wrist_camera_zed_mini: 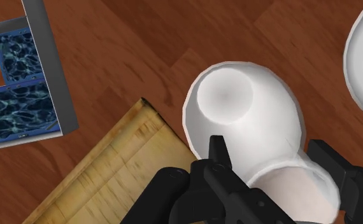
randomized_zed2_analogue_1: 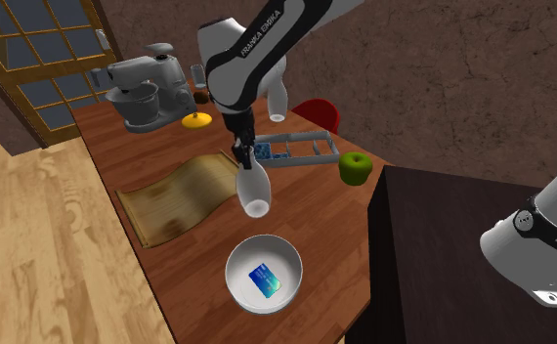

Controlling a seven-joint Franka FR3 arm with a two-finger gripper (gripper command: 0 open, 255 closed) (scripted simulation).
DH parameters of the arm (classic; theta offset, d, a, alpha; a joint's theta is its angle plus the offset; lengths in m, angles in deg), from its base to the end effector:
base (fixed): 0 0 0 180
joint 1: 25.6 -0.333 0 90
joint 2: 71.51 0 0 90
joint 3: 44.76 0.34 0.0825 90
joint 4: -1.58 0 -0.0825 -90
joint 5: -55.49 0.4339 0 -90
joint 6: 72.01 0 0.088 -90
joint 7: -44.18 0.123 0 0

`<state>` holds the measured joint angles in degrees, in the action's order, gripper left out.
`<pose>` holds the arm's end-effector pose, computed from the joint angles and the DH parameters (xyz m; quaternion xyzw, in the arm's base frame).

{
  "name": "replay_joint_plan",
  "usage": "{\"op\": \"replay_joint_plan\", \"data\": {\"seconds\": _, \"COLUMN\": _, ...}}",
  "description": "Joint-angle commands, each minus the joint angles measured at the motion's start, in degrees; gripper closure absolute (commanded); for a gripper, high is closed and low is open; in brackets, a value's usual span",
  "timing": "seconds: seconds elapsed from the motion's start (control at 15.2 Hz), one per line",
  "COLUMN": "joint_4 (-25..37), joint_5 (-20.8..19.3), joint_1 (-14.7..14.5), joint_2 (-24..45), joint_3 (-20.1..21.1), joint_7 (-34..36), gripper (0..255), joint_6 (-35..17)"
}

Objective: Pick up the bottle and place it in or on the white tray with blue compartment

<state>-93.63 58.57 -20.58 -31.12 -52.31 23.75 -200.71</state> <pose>0.7040 -0.1471 0.1571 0.9961 0.0635 -0.0612 0.0064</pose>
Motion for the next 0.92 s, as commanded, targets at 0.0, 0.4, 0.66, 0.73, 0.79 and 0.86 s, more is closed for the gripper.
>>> {"op": "replay_joint_plan", "data": {"seconds": 0.0, "joint_4": -0.2, "joint_5": -0.1, "joint_1": -0.1, "joint_2": -1.1, "joint_3": -0.1, "joint_7": 0.0, "gripper": 255, "joint_6": 0.9}}
{"op": "replay_joint_plan", "data": {"seconds": 0.4, "joint_4": -0.2, "joint_5": -0.5, "joint_1": -0.3, "joint_2": -4.1, "joint_3": -0.4, "joint_7": 0.1, "gripper": 255, "joint_6": 3.9}}
{"op": "replay_joint_plan", "data": {"seconds": 0.66, "joint_4": 0.1, "joint_5": -0.7, "joint_1": -0.4, "joint_2": -6.0, "joint_3": -0.5, "joint_7": 0.1, "gripper": 255, "joint_6": 6.1}}
{"op": "replay_joint_plan", "data": {"seconds": 0.73, "joint_4": 0.2, "joint_5": -0.7, "joint_1": -0.4, "joint_2": -6.4, "joint_3": -0.6, "joint_7": 0.2, "gripper": 255, "joint_6": 6.6}}
{"op": "replay_joint_plan", "data": {"seconds": 0.79, "joint_4": 0.3, "joint_5": -0.8, "joint_1": -0.5, "joint_2": -6.9, "joint_3": -0.6, "joint_7": 0.2, "gripper": 255, "joint_6": 7.2}}
{"op": "replay_joint_plan", "data": {"seconds": 0.86, "joint_4": 0.4, "joint_5": -0.8, "joint_1": -0.5, "joint_2": -7.3, "joint_3": -0.7, "joint_7": 0.2, "gripper": 255, "joint_6": 7.7}}
